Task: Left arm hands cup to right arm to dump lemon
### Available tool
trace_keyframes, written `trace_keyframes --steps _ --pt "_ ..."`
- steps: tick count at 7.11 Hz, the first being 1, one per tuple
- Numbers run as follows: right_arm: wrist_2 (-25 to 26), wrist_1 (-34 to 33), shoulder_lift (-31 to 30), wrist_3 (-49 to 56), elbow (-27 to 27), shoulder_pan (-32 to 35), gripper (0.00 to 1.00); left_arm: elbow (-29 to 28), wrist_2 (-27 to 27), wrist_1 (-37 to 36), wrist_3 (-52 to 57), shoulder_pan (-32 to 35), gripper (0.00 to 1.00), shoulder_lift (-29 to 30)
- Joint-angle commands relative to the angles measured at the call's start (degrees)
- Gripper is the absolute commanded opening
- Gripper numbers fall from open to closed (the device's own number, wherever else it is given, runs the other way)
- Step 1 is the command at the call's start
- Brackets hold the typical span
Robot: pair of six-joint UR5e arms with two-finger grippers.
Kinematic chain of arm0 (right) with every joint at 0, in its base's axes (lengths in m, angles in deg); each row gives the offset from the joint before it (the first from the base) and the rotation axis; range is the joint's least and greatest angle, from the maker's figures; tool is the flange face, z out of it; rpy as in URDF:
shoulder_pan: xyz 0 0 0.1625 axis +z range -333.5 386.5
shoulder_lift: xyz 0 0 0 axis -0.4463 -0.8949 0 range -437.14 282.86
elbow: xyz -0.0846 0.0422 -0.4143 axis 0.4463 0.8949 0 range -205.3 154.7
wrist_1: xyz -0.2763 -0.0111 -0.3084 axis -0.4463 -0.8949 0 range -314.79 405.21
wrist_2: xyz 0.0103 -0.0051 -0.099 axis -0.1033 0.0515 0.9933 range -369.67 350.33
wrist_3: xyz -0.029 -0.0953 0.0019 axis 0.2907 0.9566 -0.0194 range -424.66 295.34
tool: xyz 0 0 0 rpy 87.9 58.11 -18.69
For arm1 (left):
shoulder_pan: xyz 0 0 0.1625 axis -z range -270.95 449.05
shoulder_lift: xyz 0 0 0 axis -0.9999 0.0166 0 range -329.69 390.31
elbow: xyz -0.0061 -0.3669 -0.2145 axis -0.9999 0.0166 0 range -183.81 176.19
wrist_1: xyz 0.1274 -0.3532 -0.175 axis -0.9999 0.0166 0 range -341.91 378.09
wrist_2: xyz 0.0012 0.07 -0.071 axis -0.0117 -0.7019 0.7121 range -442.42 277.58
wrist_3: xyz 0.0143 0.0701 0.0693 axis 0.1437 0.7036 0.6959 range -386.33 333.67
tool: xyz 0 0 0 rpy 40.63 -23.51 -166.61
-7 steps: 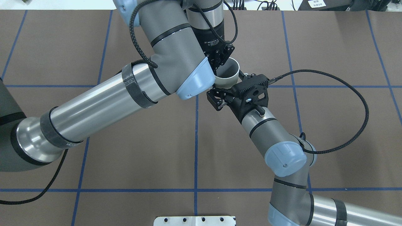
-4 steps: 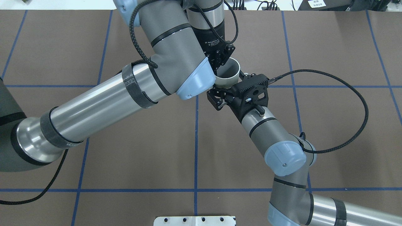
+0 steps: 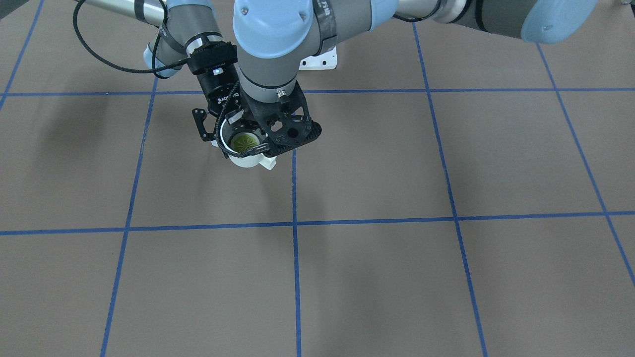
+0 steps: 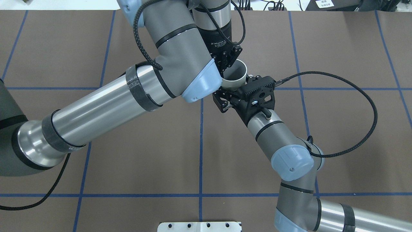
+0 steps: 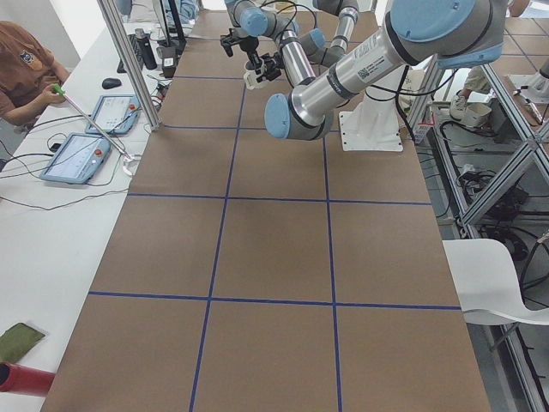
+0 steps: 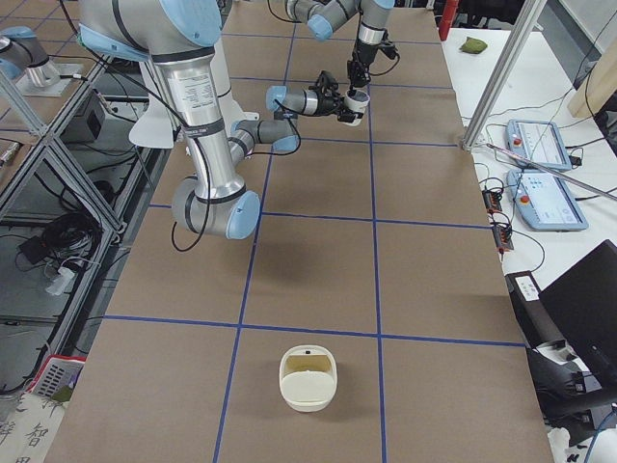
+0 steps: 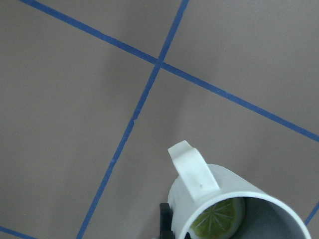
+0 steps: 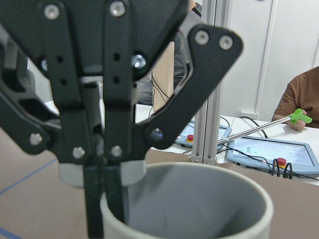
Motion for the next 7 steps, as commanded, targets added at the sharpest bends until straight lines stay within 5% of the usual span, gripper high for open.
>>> trace_keyframes --steps 1,7 --pt "-0.02 0.08 0.00 0.00 0.00 -0.01 0.52 0.52 -0.07 -0.09 0.00 0.00 0.99 0.03" --pt "-0.11 0.34 -2.01 -0.09 -0.09 3.84 0.53 5.01 -0.43 -2.47 0.09 2.46 1.00 -0.93"
